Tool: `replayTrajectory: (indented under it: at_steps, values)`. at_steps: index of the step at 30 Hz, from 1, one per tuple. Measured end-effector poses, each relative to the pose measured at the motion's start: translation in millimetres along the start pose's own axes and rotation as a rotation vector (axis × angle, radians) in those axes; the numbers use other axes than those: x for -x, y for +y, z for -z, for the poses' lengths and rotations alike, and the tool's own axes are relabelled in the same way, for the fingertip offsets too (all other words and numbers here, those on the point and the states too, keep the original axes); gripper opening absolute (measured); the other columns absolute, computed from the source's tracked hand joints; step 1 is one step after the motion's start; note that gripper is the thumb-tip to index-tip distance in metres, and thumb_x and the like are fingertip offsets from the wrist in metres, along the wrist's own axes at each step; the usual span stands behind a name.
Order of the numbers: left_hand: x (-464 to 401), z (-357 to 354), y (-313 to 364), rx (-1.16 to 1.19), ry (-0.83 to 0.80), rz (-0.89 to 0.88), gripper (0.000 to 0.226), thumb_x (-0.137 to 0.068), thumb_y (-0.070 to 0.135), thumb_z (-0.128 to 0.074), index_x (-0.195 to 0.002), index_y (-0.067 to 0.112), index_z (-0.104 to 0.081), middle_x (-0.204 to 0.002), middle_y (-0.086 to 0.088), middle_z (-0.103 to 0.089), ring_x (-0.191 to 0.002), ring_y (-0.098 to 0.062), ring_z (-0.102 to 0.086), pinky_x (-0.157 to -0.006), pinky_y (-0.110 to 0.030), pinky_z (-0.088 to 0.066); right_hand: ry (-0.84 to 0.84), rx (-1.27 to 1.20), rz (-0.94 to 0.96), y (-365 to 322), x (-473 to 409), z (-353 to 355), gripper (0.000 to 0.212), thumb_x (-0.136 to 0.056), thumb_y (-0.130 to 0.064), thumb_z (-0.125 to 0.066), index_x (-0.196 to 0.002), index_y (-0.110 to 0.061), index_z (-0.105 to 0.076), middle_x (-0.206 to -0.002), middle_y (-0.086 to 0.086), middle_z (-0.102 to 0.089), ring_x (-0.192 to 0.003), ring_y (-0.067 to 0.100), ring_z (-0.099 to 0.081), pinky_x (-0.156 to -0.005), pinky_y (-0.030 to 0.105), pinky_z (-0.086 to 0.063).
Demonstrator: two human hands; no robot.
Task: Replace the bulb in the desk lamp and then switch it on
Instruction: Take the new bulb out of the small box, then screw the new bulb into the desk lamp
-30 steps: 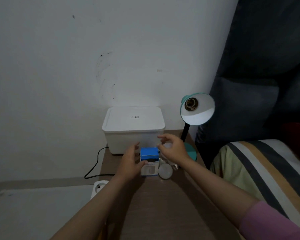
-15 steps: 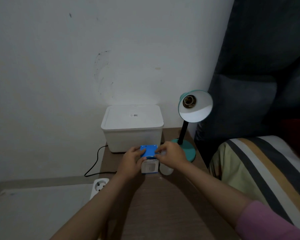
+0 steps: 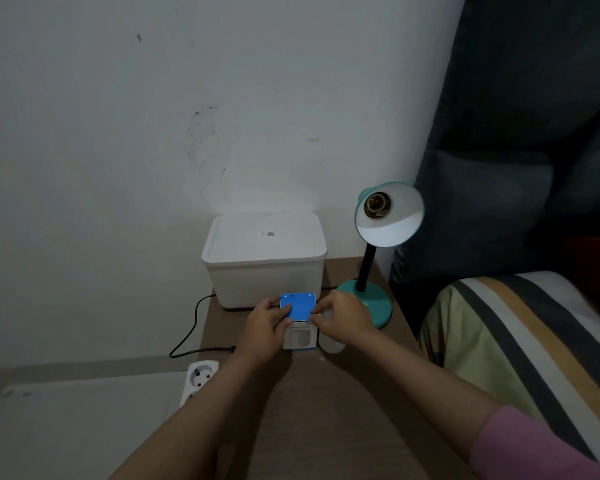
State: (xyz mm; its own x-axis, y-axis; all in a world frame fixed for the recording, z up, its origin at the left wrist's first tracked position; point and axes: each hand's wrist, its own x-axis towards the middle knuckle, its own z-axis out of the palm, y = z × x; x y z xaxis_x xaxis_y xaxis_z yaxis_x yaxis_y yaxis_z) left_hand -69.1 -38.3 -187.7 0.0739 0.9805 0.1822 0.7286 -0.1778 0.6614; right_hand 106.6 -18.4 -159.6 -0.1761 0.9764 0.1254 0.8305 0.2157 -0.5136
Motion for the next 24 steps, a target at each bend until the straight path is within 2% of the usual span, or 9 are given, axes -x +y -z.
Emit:
replayTrajectory:
  at_steps: [3, 5, 7, 9, 11, 15, 19, 22, 24]
  values:
    - [-0.4, 1.2, 1.7, -0.006, 0.008, -0.01, 0.037, -0.091, 0.022, -0.055, -0.126, 0.011, -0.053, -0.139, -0.007, -0.042, -0.128, -0.02, -0.04, -0.099, -0.024, -0.033, 0.031, -0.054, -0.02, -3.1, 2.7, 3.7, 0.026, -0.081, -0.045, -0.065, -0.081, -0.021, -0.073, -0.09, -0.005, -0.057, -0.083, 0.011, -0.055, -0.066, 0.025, -0.038]
    - [-0.5, 3.0, 4.5, -0.022, 0.015, -0.028, 0.035, -0.09, 0.021, -0.056, -0.124, 0.011, -0.054, -0.137, -0.006, -0.044, -0.127, -0.019, -0.041, -0.096, -0.022, -0.032, 0.044, -0.183, -0.025, -6.0, 7.0, 10.1, 0.021, -0.081, -0.041, -0.067, -0.083, -0.02, -0.069, -0.093, -0.003, -0.053, -0.086, 0.011, -0.053, -0.07, 0.025, -0.039]
    - [-1.8, 4.9, 9.1, -0.022, 0.021, -0.045, 0.035, -0.089, 0.021, -0.057, -0.122, 0.011, -0.055, -0.134, -0.007, -0.047, -0.123, -0.019, -0.045, -0.096, -0.023, -0.035, 0.009, -0.293, 0.007, -8.4, 13.8, 20.4, 0.02, -0.079, -0.029, -0.069, -0.097, -0.02, -0.065, -0.103, 0.0, -0.05, -0.094, 0.015, -0.053, -0.076, 0.022, -0.042]
    - [-3.1, 7.7, 16.5, -0.01, 0.021, -0.054, 0.037, -0.089, 0.022, -0.057, -0.123, 0.01, -0.054, -0.132, -0.007, -0.048, -0.12, -0.019, -0.047, -0.096, -0.024, -0.038, -0.037, -0.355, 0.035, -9.0, 20.9, 33.6, 0.037, -0.077, -0.014, -0.067, -0.113, -0.018, -0.058, -0.113, 0.003, -0.043, -0.101, 0.02, -0.051, -0.077, 0.022, -0.045]
    - [-4.9, 11.2, 26.2, 0.007, 0.027, -0.08, 0.038, -0.089, 0.023, -0.057, -0.125, 0.01, -0.052, -0.133, -0.006, -0.047, -0.121, -0.019, -0.046, -0.097, -0.024, -0.037, -0.019, -0.385, 0.038, -7.6, 27.5, 50.2, 0.047, -0.076, -0.008, -0.066, -0.121, -0.018, -0.053, -0.121, 0.004, -0.04, -0.107, 0.021, -0.05, -0.082, 0.024, -0.045]
    - [-13.1, 19.8, 52.6, 0.059, 0.067, -0.152, 0.041, -0.088, 0.021, -0.059, -0.127, 0.012, -0.049, -0.132, -0.004, -0.048, -0.123, -0.018, -0.045, -0.098, -0.022, -0.034, 0.201, -0.35, 0.099, 1.4, 37.9, 89.3, 0.054, -0.071, -0.026, -0.076, -0.12, -0.022, -0.053, -0.119, 0.002, -0.045, -0.107, 0.017, -0.051, -0.093, 0.032, -0.045]
    - [-27.4, 29.0, 88.3, 0.075, 0.121, -0.287, 0.045, -0.086, 0.018, -0.061, -0.128, 0.009, -0.048, -0.13, -0.009, -0.051, -0.118, -0.021, -0.05, -0.099, -0.028, -0.038, 0.447, -0.303, 0.157, 9.5, 45.2, 131.7, 0.053, -0.069, -0.036, -0.08, -0.113, -0.018, -0.057, -0.107, -0.004, -0.052, -0.096, 0.013, -0.056, -0.081, 0.033, -0.053]
    - [-40.1, 32.4, 116.4, 0.099, 0.153, -0.365, 0.047, -0.086, 0.019, -0.061, -0.129, 0.01, -0.046, -0.13, -0.009, -0.051, -0.118, -0.021, -0.05, -0.1, -0.031, -0.04, 0.604, -0.208, 0.126, 13.9, 46.1, 154.8, 0.057, -0.07, -0.05, -0.074, -0.113, -0.017, -0.058, -0.106, -0.005, -0.057, -0.091, 0.011, -0.057, -0.072, 0.026, -0.051]
    - [-50.7, 32.9, 133.4, 0.112, 0.184, -0.404, 0.049, -0.085, 0.019, -0.062, -0.13, 0.009, -0.045, -0.13, -0.009, -0.052, -0.118, -0.021, -0.05, -0.1, -0.032, -0.041, 0.687, -0.168, 0.13, 16.6, 44.0, 162.4, 0.057, -0.072, -0.049, -0.073, -0.117, -0.018, -0.057, -0.11, -0.005, -0.057, -0.092, 0.007, -0.054, -0.07, 0.015, -0.045]
